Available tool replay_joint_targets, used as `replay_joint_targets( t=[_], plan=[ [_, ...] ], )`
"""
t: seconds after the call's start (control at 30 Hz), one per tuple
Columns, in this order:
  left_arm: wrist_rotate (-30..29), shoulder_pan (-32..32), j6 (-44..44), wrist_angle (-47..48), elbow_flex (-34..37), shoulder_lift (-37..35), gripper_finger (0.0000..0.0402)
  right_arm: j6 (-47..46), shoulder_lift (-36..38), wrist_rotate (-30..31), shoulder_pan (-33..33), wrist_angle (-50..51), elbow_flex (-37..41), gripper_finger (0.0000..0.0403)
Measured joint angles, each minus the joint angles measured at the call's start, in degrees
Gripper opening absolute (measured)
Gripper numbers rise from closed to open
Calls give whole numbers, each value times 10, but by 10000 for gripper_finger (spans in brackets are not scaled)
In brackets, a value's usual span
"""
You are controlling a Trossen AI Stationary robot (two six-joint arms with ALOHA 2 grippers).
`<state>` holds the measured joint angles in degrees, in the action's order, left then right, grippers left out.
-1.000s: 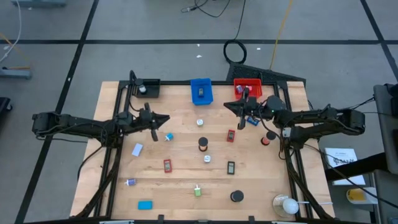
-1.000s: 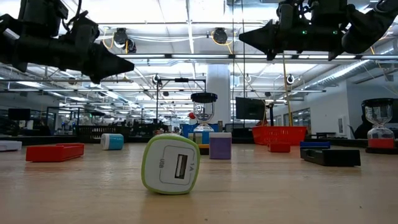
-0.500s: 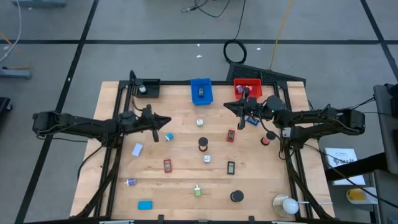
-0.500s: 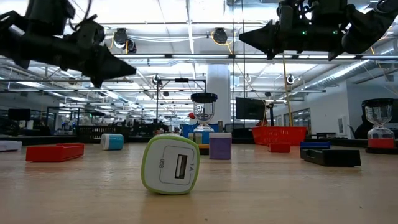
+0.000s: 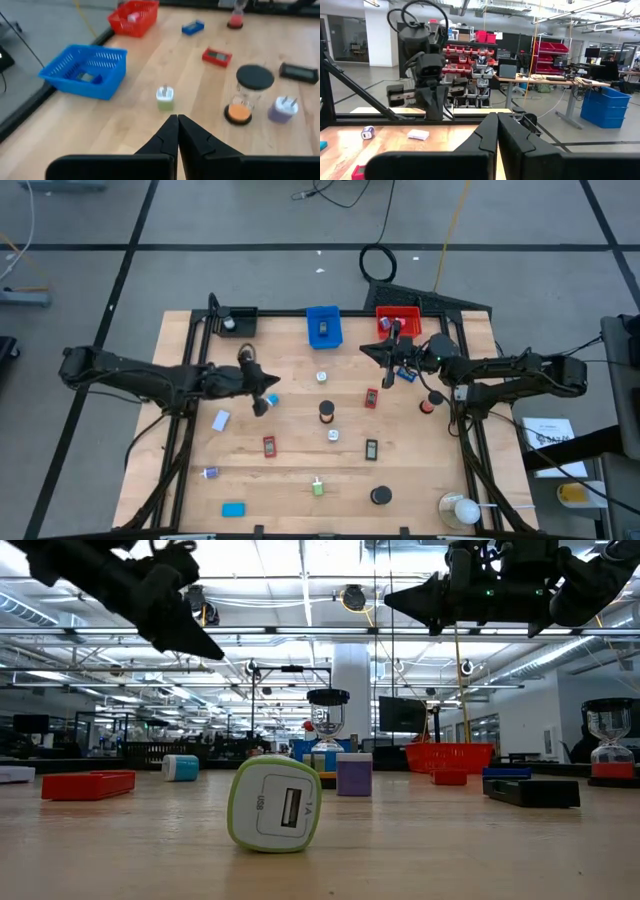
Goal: Pick & Place Office items
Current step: Put the white digital clock into the blue basket
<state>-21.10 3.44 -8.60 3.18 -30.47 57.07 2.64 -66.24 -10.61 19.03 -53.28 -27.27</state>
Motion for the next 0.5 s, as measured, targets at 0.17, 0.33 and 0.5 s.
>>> replay_joint_targets(
  t=[0.17, 0.33, 0.5],
  plan=[
    [-21, 17, -34, 58, -60, 70, 4, 0, 0, 0, 0, 0, 0, 6],
    [-30, 25, -73, 106, -119, 145, 16, 0, 0, 0, 0, 0, 0, 6],
    [-29, 36, -120, 177, -165, 191, 21, 0, 0, 0, 0, 0, 0, 6]
  ],
)
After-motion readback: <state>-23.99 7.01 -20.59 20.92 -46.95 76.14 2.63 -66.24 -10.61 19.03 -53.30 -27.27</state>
